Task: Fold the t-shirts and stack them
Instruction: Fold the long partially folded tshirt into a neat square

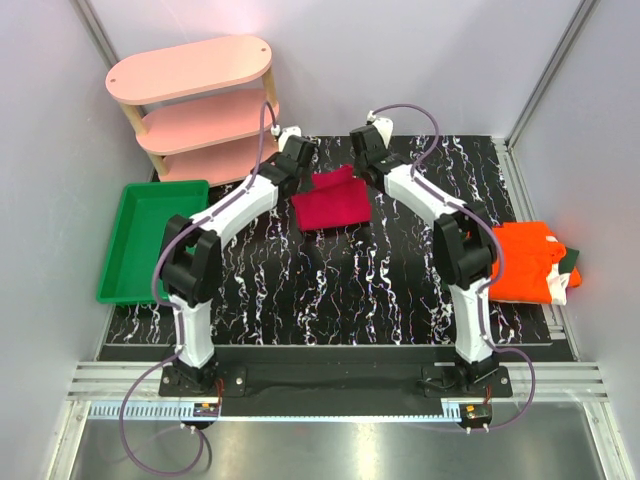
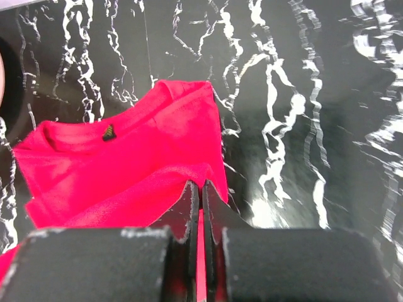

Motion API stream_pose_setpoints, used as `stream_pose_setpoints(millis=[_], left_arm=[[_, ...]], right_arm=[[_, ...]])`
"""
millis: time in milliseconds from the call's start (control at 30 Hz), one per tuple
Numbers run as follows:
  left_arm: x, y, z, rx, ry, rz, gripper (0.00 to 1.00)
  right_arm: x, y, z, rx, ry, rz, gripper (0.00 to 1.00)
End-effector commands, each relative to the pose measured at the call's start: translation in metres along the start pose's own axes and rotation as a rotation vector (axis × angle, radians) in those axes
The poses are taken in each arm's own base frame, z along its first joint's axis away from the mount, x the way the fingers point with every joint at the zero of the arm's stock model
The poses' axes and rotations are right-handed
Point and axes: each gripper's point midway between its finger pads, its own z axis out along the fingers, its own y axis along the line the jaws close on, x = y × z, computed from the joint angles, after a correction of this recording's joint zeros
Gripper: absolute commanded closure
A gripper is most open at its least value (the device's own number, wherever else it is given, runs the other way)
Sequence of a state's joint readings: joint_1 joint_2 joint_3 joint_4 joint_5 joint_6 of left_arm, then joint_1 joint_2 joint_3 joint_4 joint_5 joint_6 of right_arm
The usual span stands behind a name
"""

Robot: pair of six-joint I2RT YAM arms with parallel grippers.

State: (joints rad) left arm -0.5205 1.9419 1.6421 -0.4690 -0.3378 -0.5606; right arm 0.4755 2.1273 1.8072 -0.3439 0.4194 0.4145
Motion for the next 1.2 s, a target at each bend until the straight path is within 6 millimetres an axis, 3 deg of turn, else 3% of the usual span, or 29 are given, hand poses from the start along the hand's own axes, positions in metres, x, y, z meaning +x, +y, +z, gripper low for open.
stream_pose_setpoints(millis=[0,33,100,133,200,233,467,667,700,733,767,800,867,933,967,1033,1067,1133,1167], left_arm=[[-0.003,0.029,0.034,-0.078,0.036,-0.017,1.00],[0.007,0.034,0.048,-0.096,0.068,-0.014,1.00],[0.001,0.037,0.062,-0.087,0.075,-0.032,1.00],[0.011,0.041,0.076,-0.100,0.106,-0.026,1.00],[0.002,0.040,0.087,-0.084,0.110,-0.044,1.00],[0.012,0.045,0.096,-0.102,0.141,-0.038,1.00],[-0.001,0.047,0.104,-0.124,0.105,-0.040,1.00],[-0.011,0.047,0.106,-0.114,0.089,-0.043,1.00],[-0.011,0.048,0.107,-0.111,0.093,-0.045,0.91],[-0.011,0.048,0.106,-0.111,0.092,-0.047,0.74],[-0.017,0.050,0.101,-0.119,0.075,-0.053,0.65],[-0.020,0.050,0.098,-0.120,0.066,-0.059,0.57],[-0.027,0.047,0.088,-0.103,0.048,-0.070,0.37],[-0.029,0.046,0.079,-0.098,0.041,-0.073,0.29],[-0.038,0.044,0.069,-0.086,0.019,-0.078,0.27],[-0.035,0.046,0.061,-0.089,0.020,-0.078,0.26],[-0.043,0.040,0.049,-0.067,-0.003,-0.084,0.26],[-0.032,0.036,0.042,-0.053,0.008,-0.076,0.27],[-0.032,0.026,0.033,-0.027,-0.002,-0.066,0.28]], right_arm=[[0.005,-0.019,0.043,0.023,0.029,0.015,1.00],[0.009,-0.021,0.054,0.024,0.039,0.019,1.00],[0.015,-0.020,0.066,0.007,0.060,0.026,1.00],[0.018,-0.020,0.076,-0.002,0.070,0.031,1.00],[0.021,-0.018,0.083,-0.013,0.081,0.036,1.00],[0.024,-0.017,0.087,-0.016,0.086,0.033,1.00],[0.030,-0.013,0.098,-0.028,0.097,0.031,1.00],[0.020,-0.008,0.099,-0.048,0.078,0.037,1.00],[0.016,-0.008,0.098,-0.052,0.072,0.047,0.96],[0.013,-0.007,0.097,-0.053,0.066,0.050,0.88],[0.010,-0.006,0.095,-0.058,0.062,0.052,0.81],[0.003,-0.005,0.090,-0.061,0.050,0.055,0.67],[-0.009,-0.005,0.082,-0.058,0.023,0.059,0.56],[-0.023,-0.003,0.067,-0.063,-0.004,0.056,0.40],[-0.027,-0.002,0.062,-0.059,-0.019,0.053,0.36],[-0.033,0.002,0.041,-0.062,-0.038,0.043,0.32],[-0.038,0.003,0.034,-0.063,-0.058,0.045,0.32],[-0.032,0.006,0.014,-0.079,-0.060,0.033,0.35],[-0.026,0.015,0.007,-0.098,-0.062,0.029,0.42]])
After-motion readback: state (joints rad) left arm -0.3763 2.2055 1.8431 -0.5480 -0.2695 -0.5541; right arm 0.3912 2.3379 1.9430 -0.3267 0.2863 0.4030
